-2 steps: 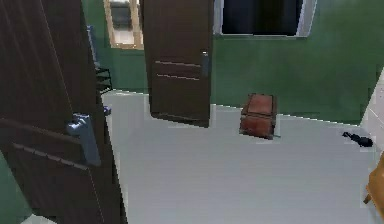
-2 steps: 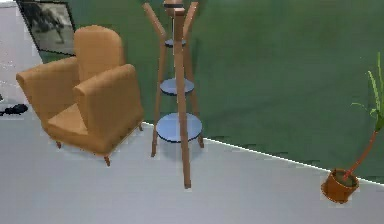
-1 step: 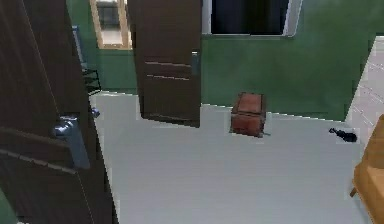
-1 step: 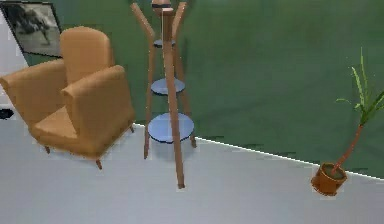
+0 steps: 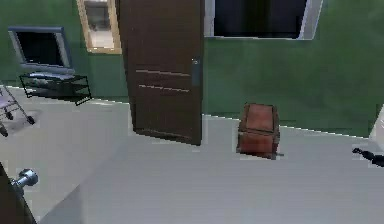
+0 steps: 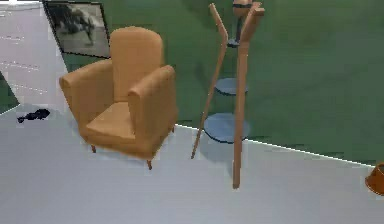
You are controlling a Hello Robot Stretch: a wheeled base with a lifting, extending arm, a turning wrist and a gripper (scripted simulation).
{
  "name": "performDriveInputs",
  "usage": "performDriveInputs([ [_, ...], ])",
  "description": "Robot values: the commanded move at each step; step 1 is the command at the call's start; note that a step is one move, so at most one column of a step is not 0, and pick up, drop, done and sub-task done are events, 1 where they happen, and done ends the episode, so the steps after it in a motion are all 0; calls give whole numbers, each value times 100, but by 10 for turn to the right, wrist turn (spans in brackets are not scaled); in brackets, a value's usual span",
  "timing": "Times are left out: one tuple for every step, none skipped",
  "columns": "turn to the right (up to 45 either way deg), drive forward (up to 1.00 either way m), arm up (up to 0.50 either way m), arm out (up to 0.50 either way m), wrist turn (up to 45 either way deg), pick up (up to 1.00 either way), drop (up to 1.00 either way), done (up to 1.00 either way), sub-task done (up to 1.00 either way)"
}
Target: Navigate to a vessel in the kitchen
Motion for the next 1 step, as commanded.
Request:
performDriveInputs([
  [0, 90, 0, 0, 0, 0, 0, 0, 0],
])
